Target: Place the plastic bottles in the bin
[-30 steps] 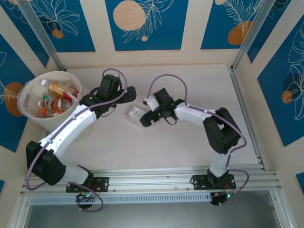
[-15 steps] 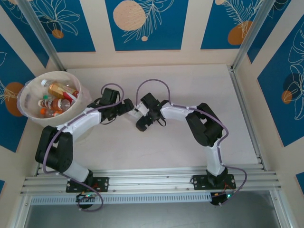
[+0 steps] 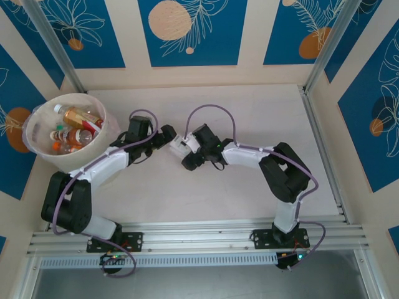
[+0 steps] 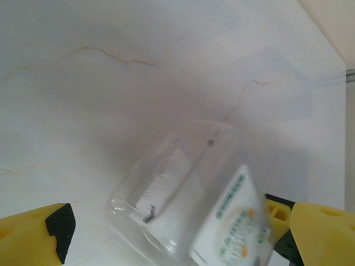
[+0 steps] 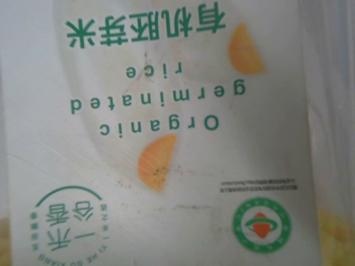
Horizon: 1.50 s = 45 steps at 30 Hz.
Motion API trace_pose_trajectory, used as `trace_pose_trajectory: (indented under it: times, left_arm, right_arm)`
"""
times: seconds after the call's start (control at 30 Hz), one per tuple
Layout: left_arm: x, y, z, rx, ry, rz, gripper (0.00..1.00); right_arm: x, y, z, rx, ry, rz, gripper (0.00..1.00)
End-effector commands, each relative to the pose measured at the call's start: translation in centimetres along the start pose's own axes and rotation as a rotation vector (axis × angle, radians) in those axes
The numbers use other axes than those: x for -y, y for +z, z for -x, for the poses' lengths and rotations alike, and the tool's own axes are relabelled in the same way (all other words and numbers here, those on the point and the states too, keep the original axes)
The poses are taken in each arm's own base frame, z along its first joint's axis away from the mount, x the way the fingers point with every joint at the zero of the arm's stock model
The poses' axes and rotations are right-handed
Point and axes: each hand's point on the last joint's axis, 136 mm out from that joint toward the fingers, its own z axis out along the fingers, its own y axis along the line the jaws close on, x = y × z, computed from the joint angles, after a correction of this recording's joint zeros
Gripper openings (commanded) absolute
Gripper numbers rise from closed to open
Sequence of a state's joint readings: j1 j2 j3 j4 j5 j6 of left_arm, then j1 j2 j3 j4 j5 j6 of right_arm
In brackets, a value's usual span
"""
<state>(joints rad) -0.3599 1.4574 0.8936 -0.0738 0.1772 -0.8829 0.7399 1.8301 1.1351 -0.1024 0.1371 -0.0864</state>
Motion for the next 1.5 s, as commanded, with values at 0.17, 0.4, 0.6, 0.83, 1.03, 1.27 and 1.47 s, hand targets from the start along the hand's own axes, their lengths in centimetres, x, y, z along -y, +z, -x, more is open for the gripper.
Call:
trace_pose_trajectory:
  times: [0.17,0.4,0.6,0.83,1.03,1.27,1.47]
  left_arm:
    - [3.5,0.0,-0.2,-0.034,-0.01,-0.218,0.93]
    - [6.3,-2.4,0.6,0.011,0.035,-0.345,0.67]
    - [11.0,-8.3,2.4,0.112,0.17,-0.473,0.5]
    - [13.0,-18.5,7.5,0.347,0.416,-0.283,0.48]
    - [12.0,-27.1,12.4,0.515,0.482,-0.127,0.45]
    - [6.4,-34.0,17.1,0.635,0.397,0.165,0.45]
    - [-0.9,-38.8,19.9,0.732,0.204,0.441,0.42]
  right_arm:
    - [-3.0,-2.7,5.2,0.206,0.046,0.168,0.71]
    - [-4.7,-6.6,7.9,0.338,0.1,0.339,0.76]
    - [-5.3,-11.3,9.5,0.435,0.096,0.424,0.99]
    - [-3.9,-18.0,10.6,0.579,0.041,0.352,0.99]
    - [0.5,-20.2,9.7,0.674,0.116,0.137,0.99]
    - [3.9,-18.7,7.2,0.635,0.258,0.072,0.99]
    - [4.4,-17.0,6.9,0.587,0.266,0.088,0.99]
